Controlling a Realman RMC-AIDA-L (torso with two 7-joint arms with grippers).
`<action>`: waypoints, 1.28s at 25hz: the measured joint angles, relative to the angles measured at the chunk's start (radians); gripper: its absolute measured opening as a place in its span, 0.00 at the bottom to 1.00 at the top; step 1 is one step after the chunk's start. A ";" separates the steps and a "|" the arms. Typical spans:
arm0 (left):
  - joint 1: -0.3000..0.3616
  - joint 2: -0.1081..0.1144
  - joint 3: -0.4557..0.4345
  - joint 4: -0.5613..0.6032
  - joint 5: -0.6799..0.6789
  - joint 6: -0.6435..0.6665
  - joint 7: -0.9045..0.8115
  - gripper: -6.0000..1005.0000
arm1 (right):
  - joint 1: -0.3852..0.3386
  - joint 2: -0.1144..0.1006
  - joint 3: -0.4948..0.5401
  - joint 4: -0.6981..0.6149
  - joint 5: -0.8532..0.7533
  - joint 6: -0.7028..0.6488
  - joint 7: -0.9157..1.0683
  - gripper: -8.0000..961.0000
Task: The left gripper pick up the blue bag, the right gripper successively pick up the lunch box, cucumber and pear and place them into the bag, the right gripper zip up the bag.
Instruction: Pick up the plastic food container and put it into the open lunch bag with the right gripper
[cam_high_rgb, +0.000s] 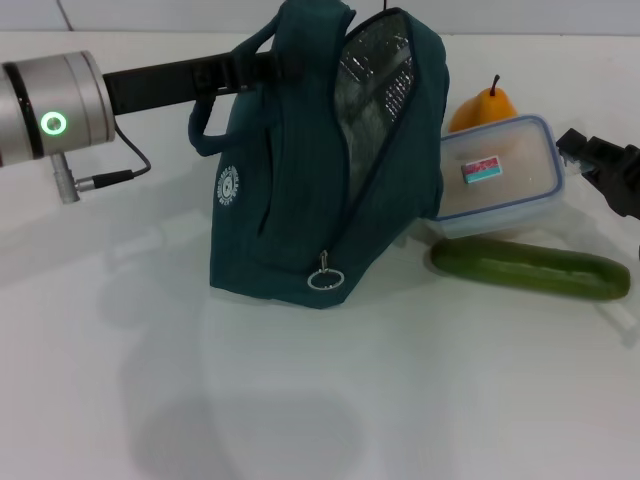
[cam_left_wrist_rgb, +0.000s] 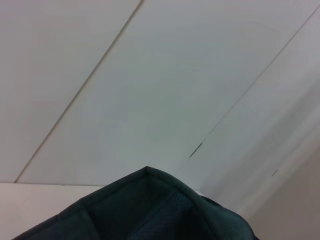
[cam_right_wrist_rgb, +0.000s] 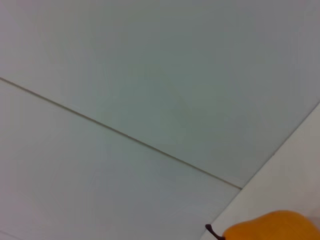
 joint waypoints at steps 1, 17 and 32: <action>0.001 0.000 0.000 0.000 0.000 0.001 0.000 0.05 | 0.000 0.000 0.000 0.004 0.006 -0.005 0.000 0.13; 0.010 -0.001 -0.005 -0.008 -0.004 0.011 0.011 0.05 | -0.054 -0.006 0.002 0.034 0.113 -0.098 0.047 0.11; 0.013 0.000 -0.005 -0.010 -0.005 0.018 0.022 0.05 | -0.133 -0.008 0.016 0.048 0.211 -0.201 0.093 0.11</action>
